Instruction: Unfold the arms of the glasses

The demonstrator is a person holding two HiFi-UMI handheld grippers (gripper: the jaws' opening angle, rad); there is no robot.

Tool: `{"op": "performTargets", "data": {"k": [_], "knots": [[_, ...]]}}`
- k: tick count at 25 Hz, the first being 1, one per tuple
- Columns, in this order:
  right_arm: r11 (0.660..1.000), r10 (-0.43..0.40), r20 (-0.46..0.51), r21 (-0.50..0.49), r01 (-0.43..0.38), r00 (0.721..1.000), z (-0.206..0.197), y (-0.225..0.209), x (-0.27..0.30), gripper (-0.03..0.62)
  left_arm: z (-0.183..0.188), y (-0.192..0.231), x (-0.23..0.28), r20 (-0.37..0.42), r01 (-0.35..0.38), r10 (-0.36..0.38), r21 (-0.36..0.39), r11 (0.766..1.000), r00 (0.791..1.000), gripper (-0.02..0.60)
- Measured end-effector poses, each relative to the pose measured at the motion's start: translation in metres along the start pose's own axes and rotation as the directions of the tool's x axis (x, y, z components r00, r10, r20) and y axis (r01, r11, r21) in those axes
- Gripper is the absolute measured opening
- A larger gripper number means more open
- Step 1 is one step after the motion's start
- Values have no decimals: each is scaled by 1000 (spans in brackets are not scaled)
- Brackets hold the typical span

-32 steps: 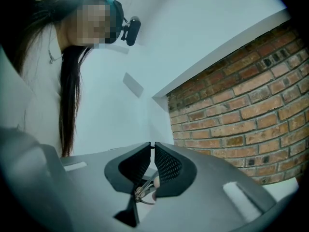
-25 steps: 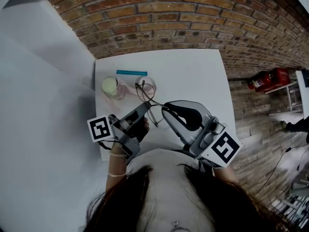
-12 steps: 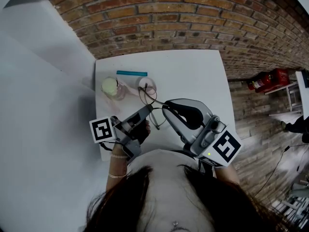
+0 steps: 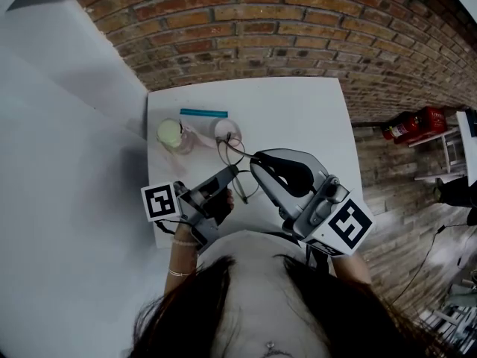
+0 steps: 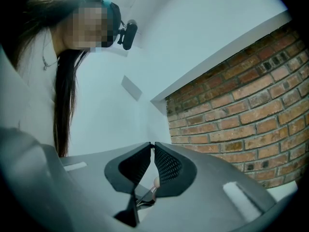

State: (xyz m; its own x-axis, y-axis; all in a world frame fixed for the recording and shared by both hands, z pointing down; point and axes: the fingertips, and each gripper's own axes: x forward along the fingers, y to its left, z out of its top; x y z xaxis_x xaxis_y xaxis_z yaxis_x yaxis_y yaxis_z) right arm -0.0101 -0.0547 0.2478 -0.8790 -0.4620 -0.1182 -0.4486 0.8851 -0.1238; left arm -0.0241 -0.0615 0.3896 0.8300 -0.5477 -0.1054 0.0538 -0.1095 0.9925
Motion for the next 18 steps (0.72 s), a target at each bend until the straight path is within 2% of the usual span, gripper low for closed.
{"op": "performTargets", "data": {"k": [4,18], "knots": [[1000,-19,-37,-16,19,999,-10,-5,-3,32,-1,2,0,-10,-2,2,1,1000,1000,21],[999,-36,-29,-19,36,999,-6,-11,-1,32,-10,5,4,-46,-2,1,-11,1000,999,21]]}}
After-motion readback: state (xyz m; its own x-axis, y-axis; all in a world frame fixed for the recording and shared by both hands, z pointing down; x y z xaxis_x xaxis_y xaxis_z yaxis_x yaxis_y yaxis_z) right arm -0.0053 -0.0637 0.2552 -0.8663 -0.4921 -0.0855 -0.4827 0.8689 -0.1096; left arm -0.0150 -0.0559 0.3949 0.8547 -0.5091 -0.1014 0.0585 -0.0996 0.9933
